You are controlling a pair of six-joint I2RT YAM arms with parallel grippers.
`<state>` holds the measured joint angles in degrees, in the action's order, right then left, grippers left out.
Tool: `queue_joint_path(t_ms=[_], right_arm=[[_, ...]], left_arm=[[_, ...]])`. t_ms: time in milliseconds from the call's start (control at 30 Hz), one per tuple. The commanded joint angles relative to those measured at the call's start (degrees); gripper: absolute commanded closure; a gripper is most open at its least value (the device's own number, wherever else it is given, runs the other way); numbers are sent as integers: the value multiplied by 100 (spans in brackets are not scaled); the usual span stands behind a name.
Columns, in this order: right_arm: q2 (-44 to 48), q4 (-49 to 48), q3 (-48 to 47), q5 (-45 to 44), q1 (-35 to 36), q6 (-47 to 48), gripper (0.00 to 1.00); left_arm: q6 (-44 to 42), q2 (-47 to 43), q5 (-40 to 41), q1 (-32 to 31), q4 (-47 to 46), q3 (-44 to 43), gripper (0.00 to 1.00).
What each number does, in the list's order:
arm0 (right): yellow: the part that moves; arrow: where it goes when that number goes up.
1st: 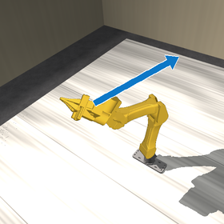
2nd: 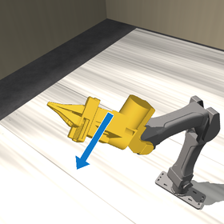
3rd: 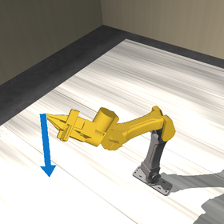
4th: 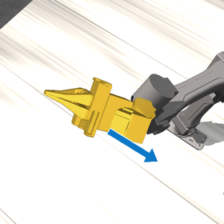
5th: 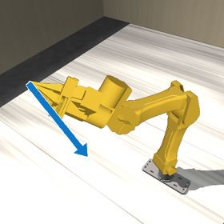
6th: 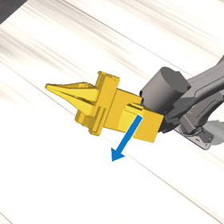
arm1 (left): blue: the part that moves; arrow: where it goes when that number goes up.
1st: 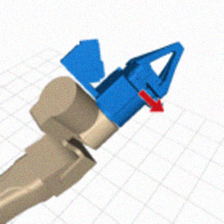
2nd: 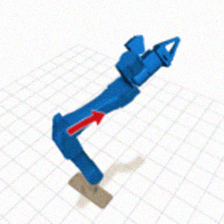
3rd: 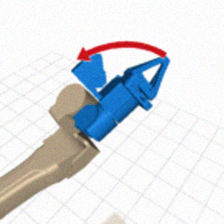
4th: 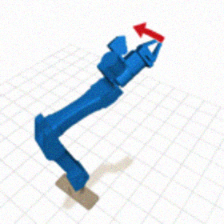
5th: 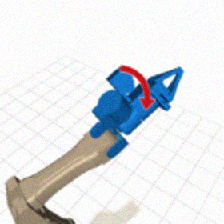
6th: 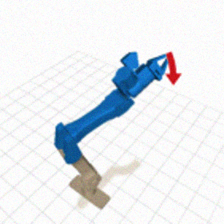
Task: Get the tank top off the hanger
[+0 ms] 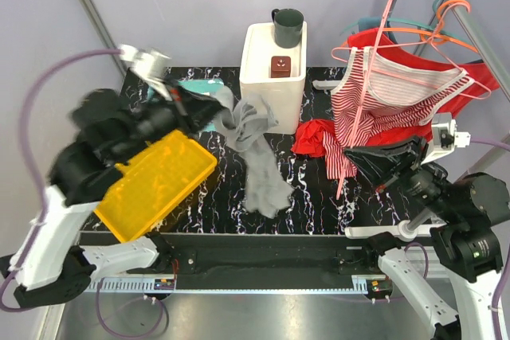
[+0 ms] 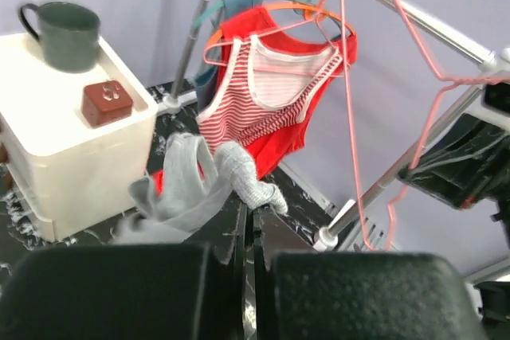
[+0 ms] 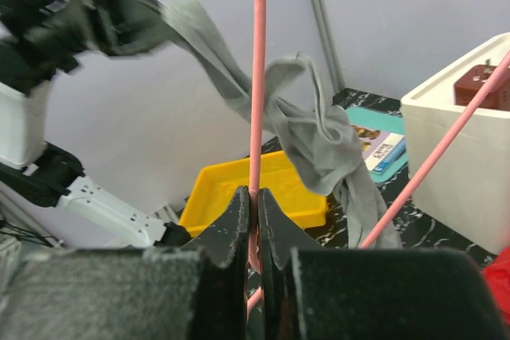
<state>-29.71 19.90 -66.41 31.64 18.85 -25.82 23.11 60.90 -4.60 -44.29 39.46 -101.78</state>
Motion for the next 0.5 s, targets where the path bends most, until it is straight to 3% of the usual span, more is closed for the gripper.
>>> queue_joint_path(t_ms=[0, 33, 133, 467], right_arm=[[194, 216, 111, 273, 31, -388, 100], [229, 259, 120, 290, 31, -397, 100], [308, 479, 85, 282, 31, -406, 100], [589, 945, 119, 422, 40, -643, 100]], left_arm=[[421, 291, -839, 17, -533, 1930, 100], [544, 256, -1032, 8, -1041, 2595, 100], [800, 211, -1017, 0, -1563, 3459, 100], [747, 677, -217, 0, -1600, 4359, 100]])
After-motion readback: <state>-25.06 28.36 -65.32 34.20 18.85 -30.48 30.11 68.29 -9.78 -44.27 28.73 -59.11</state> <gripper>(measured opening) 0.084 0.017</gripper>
